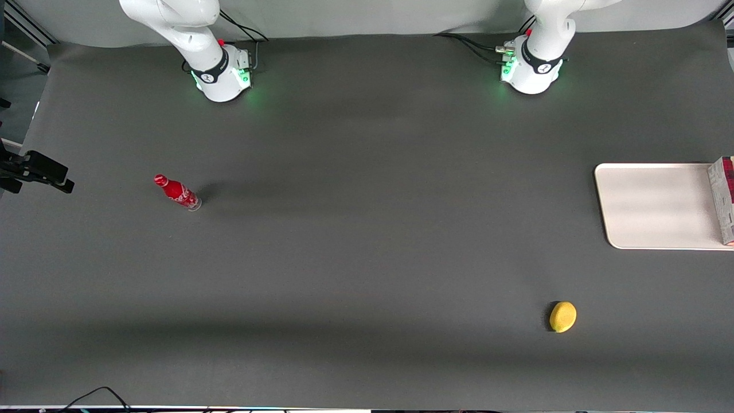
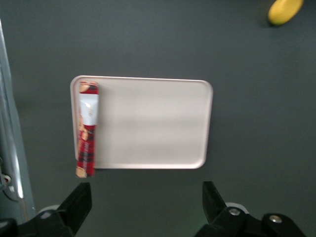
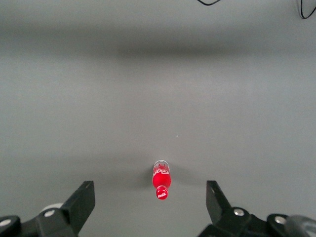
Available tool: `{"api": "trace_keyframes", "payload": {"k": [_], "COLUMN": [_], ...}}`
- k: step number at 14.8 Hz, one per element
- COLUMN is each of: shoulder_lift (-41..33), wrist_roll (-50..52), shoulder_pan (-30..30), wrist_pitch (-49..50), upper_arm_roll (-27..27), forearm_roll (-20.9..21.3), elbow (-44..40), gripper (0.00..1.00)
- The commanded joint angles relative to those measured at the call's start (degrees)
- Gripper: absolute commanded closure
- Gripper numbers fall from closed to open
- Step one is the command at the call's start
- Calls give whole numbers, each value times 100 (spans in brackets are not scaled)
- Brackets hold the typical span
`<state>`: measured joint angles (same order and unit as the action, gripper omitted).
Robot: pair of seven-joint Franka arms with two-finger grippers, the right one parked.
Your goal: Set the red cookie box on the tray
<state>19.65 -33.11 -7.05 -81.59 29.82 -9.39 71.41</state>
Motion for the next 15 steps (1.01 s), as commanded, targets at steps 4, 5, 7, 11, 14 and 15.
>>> {"api": "trace_keyframes", "payload": {"k": [4,5,7,11,14,15], "shoulder_lift": [-2120,-2454,-3096,-3477,-3276,-3162], "wrist_roll": [3291,3468,3976,4313,4120,4015], "shoulder_pan": [2,2,2,11,20,20], "wrist_pitch": [532,261,-537,-1096,-930,-868], "upper_arm_roll": [-2522,-2786,-3322,-3931,-3958,-3958], "forearm_roll": [456,456,456,595,719,719], "elbow": [1432,1959,3180,4030,3566,3373], "gripper": [0,0,0,0,0,0]}}
